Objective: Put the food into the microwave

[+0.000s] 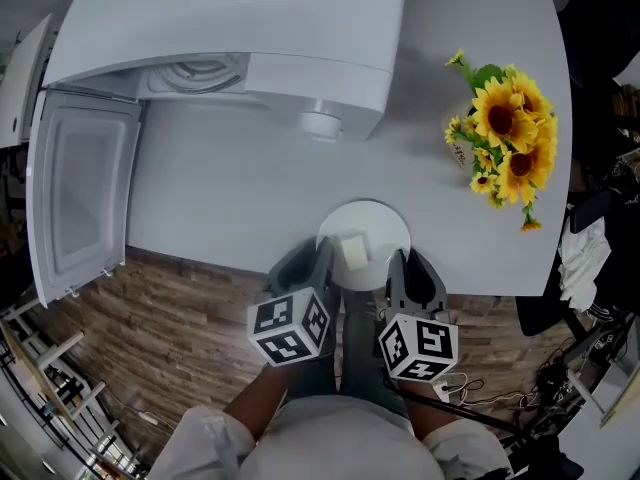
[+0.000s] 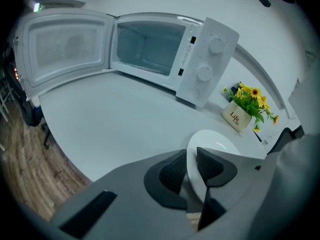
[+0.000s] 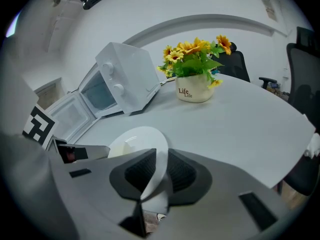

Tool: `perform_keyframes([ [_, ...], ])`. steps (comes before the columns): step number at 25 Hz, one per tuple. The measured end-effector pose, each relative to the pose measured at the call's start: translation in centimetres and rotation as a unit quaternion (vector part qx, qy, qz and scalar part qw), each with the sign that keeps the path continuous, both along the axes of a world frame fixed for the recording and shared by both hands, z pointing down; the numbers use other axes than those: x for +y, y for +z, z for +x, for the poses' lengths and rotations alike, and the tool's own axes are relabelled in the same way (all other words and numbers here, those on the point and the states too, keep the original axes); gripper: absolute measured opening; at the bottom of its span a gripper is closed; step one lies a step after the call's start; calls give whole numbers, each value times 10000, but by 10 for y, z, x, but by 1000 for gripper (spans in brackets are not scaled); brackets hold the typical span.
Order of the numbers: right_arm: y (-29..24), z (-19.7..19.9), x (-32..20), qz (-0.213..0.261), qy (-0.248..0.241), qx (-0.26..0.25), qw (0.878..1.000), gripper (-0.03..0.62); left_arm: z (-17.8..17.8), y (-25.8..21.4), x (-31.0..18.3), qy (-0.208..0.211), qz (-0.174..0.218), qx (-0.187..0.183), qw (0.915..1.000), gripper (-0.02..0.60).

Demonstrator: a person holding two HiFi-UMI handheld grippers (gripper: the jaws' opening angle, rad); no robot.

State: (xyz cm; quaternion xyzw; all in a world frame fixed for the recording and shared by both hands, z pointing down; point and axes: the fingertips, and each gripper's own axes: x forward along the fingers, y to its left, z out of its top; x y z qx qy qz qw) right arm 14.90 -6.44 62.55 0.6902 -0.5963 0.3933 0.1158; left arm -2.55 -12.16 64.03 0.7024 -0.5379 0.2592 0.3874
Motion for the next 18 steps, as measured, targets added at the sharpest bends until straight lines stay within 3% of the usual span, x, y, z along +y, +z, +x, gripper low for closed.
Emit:
perform_keyframes([
  [9,-8,-13,-12,68,-190,-22,9998,77,-14,-16,-8,-115,310,-212,9992,413],
  [18,-26,-41,-40,256,-628,-33,9977,77,-45,-35,-20,-517,507,-322,9969,413],
])
